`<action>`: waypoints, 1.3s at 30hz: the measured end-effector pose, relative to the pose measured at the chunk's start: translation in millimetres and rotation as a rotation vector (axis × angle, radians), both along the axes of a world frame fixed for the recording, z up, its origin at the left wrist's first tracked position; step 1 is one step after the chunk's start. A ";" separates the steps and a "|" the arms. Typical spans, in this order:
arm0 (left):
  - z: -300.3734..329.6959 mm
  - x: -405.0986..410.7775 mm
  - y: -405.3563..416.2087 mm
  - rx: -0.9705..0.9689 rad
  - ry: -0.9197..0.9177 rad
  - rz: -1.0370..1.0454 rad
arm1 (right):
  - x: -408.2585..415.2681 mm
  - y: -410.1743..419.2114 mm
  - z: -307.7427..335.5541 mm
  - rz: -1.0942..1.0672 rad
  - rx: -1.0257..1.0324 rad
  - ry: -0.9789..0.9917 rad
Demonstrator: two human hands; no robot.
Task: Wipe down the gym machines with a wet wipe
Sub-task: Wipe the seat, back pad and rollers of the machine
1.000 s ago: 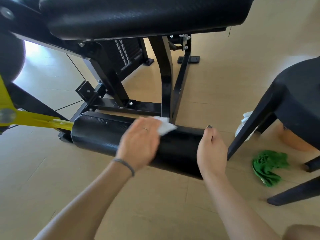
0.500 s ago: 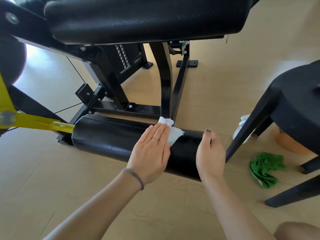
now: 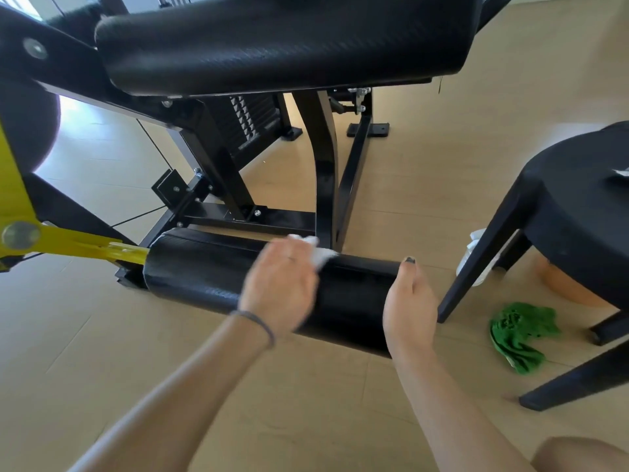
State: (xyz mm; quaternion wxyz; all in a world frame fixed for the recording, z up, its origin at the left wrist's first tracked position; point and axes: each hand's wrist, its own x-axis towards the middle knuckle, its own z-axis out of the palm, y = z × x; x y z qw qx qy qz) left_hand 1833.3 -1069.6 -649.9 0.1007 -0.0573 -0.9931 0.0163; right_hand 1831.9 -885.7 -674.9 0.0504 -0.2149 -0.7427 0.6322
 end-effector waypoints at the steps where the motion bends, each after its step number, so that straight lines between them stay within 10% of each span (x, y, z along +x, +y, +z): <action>1: -0.9 9.7 35.8 0.006 -0.017 -0.115 | -0.1 -0.1 -0.3 -0.016 -0.033 -0.002; 5: 2.6 20.4 67.1 -0.024 -0.050 -0.292 | 5.4 -0.2 -6.1 -0.008 0.032 0.072; 11: 13.2 -6.6 -73.0 -0.092 -0.109 0.206 | 33.3 2.2 -27.6 0.104 0.322 0.251; 15: 9.5 0.7 -18.0 -0.130 -0.020 0.008 | 36.2 7.9 -27.7 0.135 0.367 0.309; 22: 10.4 14.2 34.8 -0.125 -0.075 -0.257 | -23.3 8.9 19.5 0.096 -0.056 -0.207; 27: 20.6 0.0 -58.2 -0.182 -0.070 0.077 | 2.8 -2.5 -11.6 0.045 0.319 0.166; 32: 4.8 15.9 47.0 -0.232 -0.066 -0.260 | 42.6 -2.4 -39.1 0.150 0.366 0.466; 39: 10.2 3.6 -28.4 -0.125 -0.032 -0.141 | 0.6 3.3 -1.3 0.048 0.334 0.248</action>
